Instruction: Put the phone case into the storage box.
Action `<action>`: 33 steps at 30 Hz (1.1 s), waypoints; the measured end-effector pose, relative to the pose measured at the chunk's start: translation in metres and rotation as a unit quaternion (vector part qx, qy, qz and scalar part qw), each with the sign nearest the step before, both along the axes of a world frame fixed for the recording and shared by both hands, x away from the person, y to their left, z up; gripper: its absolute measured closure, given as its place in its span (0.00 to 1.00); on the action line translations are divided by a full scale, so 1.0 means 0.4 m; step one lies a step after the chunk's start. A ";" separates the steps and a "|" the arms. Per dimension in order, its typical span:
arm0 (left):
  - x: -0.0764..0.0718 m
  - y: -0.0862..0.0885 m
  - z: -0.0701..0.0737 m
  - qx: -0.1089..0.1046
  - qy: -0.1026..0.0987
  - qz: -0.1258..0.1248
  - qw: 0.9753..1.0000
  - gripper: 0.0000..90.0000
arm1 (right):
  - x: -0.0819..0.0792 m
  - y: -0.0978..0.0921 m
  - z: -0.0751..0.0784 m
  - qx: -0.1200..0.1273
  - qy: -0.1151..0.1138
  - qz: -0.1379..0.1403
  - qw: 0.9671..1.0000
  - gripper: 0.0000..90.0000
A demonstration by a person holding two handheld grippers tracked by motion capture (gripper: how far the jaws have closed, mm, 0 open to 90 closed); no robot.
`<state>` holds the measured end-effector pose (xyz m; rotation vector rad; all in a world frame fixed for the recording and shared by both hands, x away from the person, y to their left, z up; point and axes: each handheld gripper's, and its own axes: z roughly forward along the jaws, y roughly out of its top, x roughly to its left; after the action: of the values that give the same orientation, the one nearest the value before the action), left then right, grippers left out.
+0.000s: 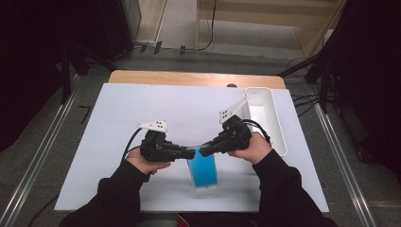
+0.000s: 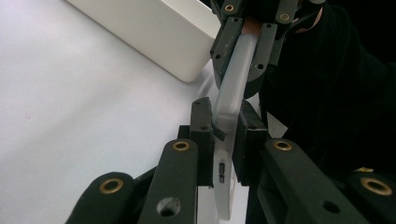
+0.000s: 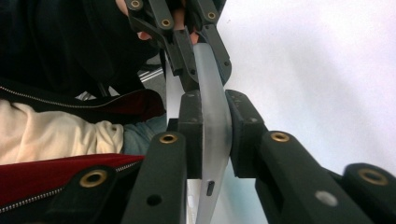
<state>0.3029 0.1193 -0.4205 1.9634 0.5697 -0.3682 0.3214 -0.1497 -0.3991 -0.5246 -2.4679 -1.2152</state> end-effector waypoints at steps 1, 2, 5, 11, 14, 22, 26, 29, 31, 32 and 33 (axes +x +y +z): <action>0.000 0.000 0.000 -0.001 0.003 0.002 1.000 0.88 | 0.001 0.000 0.000 0.000 0.002 0.000 1.000 0.81; 0.000 0.000 0.001 -0.001 0.009 0.001 1.000 0.89 | 0.000 0.000 0.001 0.001 0.002 -0.002 1.000 0.80; 0.000 0.000 0.003 -0.003 0.010 -0.001 1.000 0.89 | 0.000 -0.001 0.004 0.004 0.000 -0.006 1.000 0.75; 0.003 0.003 0.002 -0.002 0.014 0.006 1.000 0.88 | -0.003 -0.005 0.018 0.010 -0.001 -0.030 1.000 0.66; 0.004 0.004 0.002 -0.001 0.013 0.009 1.000 0.88 | -0.007 -0.006 0.029 0.017 -0.005 -0.042 0.999 0.61; 0.007 0.007 0.001 0.004 0.013 0.017 1.000 0.88 | -0.018 -0.011 0.064 0.023 -0.035 -0.104 0.994 0.53; 0.008 0.007 -0.001 0.005 0.016 0.017 1.000 0.88 | -0.025 -0.013 0.075 0.014 -0.068 -0.150 0.986 0.46; 0.008 0.008 -0.001 0.003 0.015 0.021 1.000 0.88 | -0.027 -0.015 0.078 0.003 -0.089 -0.187 0.978 0.41; 0.009 0.009 0.000 0.002 0.015 0.024 1.000 0.88 | -0.027 -0.018 0.080 -0.002 -0.101 -0.208 0.973 0.40; 0.009 0.010 0.000 0.004 0.014 0.025 1.000 0.88 | -0.027 -0.020 0.081 -0.004 -0.104 -0.217 0.971 0.40; 0.010 0.011 -0.001 0.003 0.016 0.025 1.000 0.88 | -0.027 -0.022 0.081 -0.007 -0.107 -0.225 0.968 0.38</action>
<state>0.3067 0.1237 -0.4208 1.9489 0.6407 -0.3661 0.3105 -0.1587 -0.3665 -1.0520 -2.6228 -1.4888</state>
